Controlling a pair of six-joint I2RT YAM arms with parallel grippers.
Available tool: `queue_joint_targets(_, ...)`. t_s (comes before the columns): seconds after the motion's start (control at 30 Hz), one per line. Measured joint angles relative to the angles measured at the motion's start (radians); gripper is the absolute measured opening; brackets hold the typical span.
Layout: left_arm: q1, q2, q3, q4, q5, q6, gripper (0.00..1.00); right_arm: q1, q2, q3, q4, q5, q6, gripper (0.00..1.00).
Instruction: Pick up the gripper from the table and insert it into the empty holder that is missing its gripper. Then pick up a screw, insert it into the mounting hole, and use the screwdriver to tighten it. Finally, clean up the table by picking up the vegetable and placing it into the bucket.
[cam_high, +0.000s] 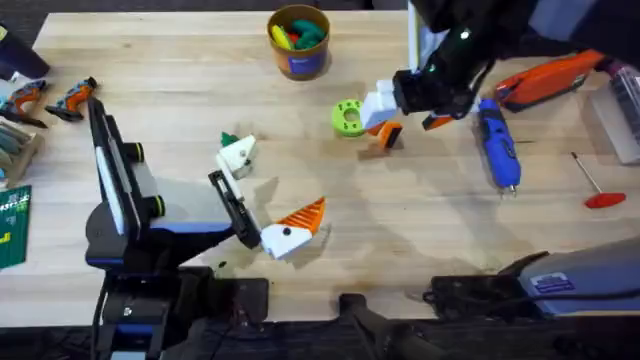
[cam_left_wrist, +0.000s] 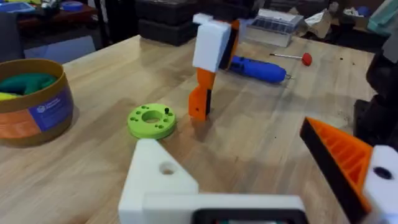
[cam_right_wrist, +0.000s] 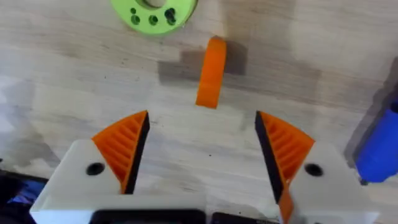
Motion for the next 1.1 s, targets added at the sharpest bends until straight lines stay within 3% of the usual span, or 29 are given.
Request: queue_joint_targets(1.1,0.000,0.000,0.000,0.000,0.000,0.000,0.985,0.017,0.144,0.000,0.081,0.061,0.085,0.989)
